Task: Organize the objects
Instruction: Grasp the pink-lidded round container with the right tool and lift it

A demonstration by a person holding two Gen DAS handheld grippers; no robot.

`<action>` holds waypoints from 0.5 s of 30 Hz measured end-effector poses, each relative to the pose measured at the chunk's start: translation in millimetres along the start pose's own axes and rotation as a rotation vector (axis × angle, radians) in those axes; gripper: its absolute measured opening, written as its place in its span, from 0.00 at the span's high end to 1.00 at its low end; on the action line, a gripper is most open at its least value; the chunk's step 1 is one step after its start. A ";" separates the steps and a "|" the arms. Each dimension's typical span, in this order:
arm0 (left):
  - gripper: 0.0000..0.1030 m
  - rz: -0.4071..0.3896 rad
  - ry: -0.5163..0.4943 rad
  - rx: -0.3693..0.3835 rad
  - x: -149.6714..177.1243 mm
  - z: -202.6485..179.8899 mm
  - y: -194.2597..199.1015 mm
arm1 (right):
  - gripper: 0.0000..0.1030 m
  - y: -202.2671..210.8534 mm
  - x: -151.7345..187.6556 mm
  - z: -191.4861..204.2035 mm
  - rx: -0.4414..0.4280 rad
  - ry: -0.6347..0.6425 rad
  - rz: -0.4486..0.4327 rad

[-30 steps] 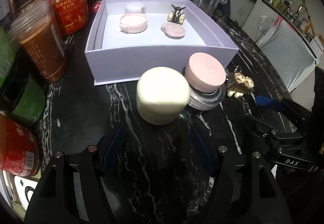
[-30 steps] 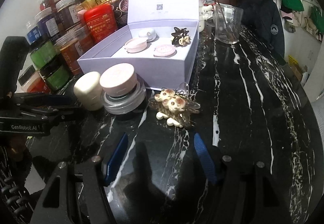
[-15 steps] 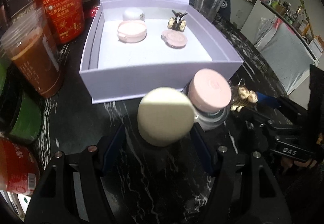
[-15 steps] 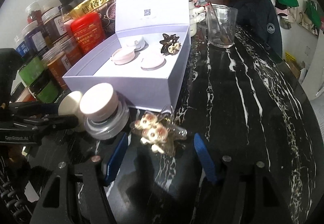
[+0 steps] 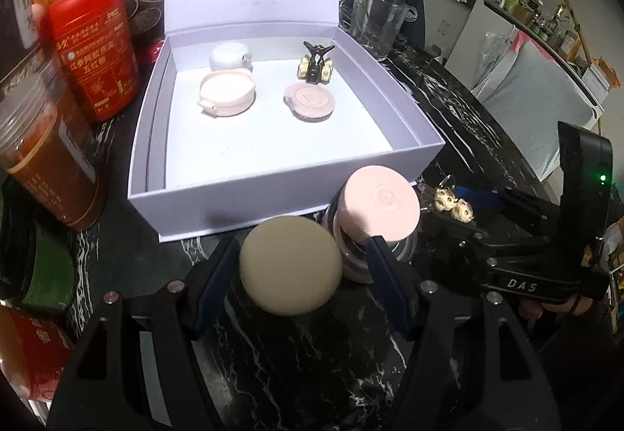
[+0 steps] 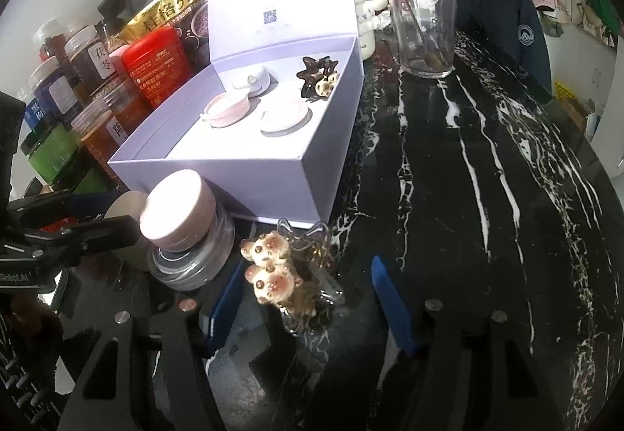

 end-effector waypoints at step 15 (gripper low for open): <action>0.36 0.021 0.010 -0.008 2.6 8.3 1.4 | 0.35 20.8 -11.6 34.8 -0.040 0.110 -0.048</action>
Point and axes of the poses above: each gripper's, at about its wrist camera, not at the fingertips, and y roughly against the way its jaws point, z to its left, x to its underside, the point moved 2 cm from there along -y, roughly the way its jaws point, and after that the axes turned 14 degrees about -x, right-handed, at the moved point
